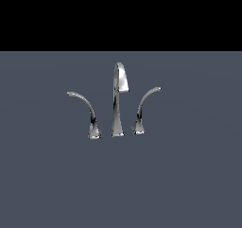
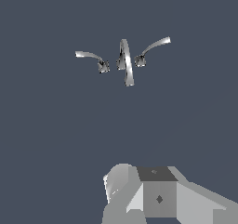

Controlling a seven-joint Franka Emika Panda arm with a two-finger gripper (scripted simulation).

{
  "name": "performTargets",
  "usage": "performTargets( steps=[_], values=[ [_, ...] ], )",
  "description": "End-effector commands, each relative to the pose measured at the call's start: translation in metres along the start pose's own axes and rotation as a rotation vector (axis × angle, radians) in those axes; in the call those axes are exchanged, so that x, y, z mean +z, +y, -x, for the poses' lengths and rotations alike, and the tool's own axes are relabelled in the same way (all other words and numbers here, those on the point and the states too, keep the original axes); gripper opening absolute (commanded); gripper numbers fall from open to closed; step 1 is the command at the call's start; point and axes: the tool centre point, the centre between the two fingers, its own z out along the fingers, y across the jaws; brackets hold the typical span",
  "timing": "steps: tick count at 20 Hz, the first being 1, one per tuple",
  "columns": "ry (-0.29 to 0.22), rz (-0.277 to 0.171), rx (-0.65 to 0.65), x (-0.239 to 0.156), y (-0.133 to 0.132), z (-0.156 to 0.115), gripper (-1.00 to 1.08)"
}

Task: Turn on the faucet by rotating a designated handle.

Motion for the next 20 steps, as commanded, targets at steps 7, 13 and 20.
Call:
performTargets(
  steps=[7, 13, 20],
  values=[
    [0.0, 0.0, 0.019, 0.004, -0.004, -0.001, -1.0],
    [0.001, -0.001, 0.077, 0.017, -0.015, -0.005, -1.0],
    [0.003, -0.002, 0.195, 0.043, -0.038, -0.016, -1.0]
  ],
)
